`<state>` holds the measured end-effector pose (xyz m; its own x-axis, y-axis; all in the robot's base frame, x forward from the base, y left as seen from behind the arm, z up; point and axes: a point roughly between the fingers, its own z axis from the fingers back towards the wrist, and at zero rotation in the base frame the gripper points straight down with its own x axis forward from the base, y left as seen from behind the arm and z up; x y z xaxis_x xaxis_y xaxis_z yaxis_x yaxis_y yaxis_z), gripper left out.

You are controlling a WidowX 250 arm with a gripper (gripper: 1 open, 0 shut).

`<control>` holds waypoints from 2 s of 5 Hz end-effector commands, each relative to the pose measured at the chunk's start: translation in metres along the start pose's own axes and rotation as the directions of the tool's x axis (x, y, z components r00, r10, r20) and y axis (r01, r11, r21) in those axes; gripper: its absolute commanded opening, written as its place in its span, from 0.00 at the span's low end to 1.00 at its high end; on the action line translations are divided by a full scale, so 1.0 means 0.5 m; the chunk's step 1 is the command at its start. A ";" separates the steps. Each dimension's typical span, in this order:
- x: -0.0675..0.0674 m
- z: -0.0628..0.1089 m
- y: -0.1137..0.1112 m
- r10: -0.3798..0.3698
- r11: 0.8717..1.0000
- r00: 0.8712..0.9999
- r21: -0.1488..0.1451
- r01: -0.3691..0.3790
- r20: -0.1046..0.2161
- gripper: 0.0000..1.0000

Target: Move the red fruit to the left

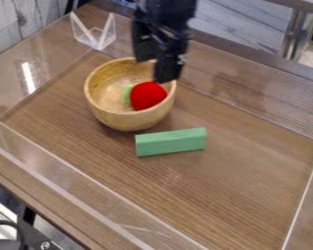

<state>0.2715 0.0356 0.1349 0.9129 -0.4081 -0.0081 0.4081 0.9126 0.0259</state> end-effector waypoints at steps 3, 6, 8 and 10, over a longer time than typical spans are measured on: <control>-0.015 -0.028 0.024 -0.016 0.997 0.996 0.080 0.009 0.087 1.00; 0.011 -0.062 0.047 0.024 0.993 0.991 0.114 -0.039 0.128 1.00; 0.008 -0.076 0.058 -0.024 0.991 0.989 0.134 0.004 0.148 1.00; 0.003 -0.064 0.070 -0.054 0.986 0.984 0.165 0.026 0.172 1.00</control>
<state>0.2838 0.0641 0.0882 0.8798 -0.4605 0.1181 0.4419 0.8838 0.1541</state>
